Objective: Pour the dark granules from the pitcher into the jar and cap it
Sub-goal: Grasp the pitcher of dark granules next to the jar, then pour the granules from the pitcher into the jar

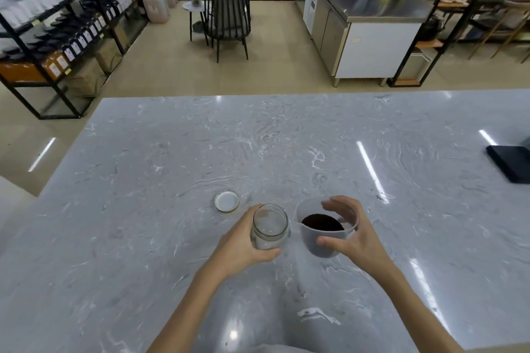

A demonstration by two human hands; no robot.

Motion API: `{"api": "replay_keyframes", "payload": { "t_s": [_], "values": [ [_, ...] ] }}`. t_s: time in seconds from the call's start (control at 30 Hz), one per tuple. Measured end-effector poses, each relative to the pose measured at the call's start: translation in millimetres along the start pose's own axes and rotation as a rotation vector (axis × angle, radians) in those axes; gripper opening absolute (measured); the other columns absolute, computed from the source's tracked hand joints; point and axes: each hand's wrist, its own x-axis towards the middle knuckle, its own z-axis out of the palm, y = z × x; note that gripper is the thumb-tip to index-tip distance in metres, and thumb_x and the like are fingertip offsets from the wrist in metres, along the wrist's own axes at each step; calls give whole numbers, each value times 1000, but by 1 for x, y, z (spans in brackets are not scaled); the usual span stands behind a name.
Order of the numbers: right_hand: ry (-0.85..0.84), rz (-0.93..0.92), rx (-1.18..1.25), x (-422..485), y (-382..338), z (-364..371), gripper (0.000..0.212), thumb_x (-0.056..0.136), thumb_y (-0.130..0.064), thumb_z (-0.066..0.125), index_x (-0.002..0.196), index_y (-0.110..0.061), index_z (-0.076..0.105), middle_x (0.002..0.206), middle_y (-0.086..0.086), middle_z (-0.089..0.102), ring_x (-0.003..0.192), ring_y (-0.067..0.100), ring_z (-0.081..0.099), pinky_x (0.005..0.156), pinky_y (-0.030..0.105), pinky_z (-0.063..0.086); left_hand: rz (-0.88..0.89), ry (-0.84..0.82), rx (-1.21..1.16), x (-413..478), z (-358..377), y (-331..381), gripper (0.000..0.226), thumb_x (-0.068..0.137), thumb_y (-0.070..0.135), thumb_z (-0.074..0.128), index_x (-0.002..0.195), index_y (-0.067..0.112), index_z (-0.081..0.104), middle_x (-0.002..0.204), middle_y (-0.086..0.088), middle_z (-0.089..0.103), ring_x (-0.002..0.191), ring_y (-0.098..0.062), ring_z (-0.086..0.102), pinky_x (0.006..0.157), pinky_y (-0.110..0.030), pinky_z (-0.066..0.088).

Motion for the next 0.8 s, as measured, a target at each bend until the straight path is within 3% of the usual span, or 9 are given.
{"api": "replay_keyframes", "payload": {
  "t_s": [0.13, 0.23, 0.37, 0.47, 0.57, 0.7, 0.8],
  "values": [
    [-78, -70, -82, 20, -40, -28, 83, 59, -31, 94, 130, -29, 50, 128, -12, 66, 126, 9, 58, 105, 19, 41, 44, -30, 67, -3, -1, 25, 86, 63, 60, 85, 134, 62, 36, 133, 39, 53, 122, 8, 56, 105, -36, 50],
    [-146, -137, -155, 38, -76, -49, 83, 61, -25, 95, 131, -25, 50, 129, -10, 65, 127, 12, 58, 109, 21, 40, 98, -12, 18, -2, -5, 45, 81, 63, 58, 86, 127, 67, 38, 130, 42, 53, 121, 15, 54, 102, -31, 50],
    [-200, -215, -252, 60, -127, -72, 81, 60, -37, 93, 129, -30, 52, 126, -12, 67, 125, 10, 59, 104, 21, 44, 170, 41, -60, 9, -15, 78, 74, 64, 53, 89, 124, 59, 46, 126, 29, 62, 121, 5, 59, 104, -35, 52],
    [-222, -247, -334, 71, -163, -91, 78, 59, -40, 93, 126, -38, 52, 126, -17, 66, 124, 6, 59, 101, 20, 43, 232, 92, -64, 21, -31, 108, 73, 64, 57, 88, 123, 65, 45, 126, 34, 62, 119, 9, 59, 100, -29, 52],
    [-219, -288, -421, 80, -195, -108, 77, 56, -43, 92, 123, -39, 54, 123, -22, 66, 122, 2, 58, 101, 13, 42, 270, 114, -39, 33, -50, 135, 71, 65, 57, 86, 123, 62, 46, 124, 33, 63, 114, 9, 62, 97, -32, 56],
    [-220, -361, -568, 86, -232, -124, 80, 54, -54, 88, 124, -30, 57, 119, -21, 66, 119, 1, 59, 103, 24, 46, 276, 150, 30, 44, -68, 166, 73, 62, 55, 86, 125, 52, 50, 118, 28, 66, 107, 3, 65, 92, -35, 58],
    [-205, -437, -723, 91, -254, -131, 77, 55, -53, 89, 121, -29, 58, 114, -26, 64, 112, -12, 57, 98, 10, 41, 285, 170, 112, 49, -72, 187, 73, 65, 52, 86, 128, 48, 51, 118, 25, 64, 104, -1, 64, 90, -31, 56]
  ]
}}
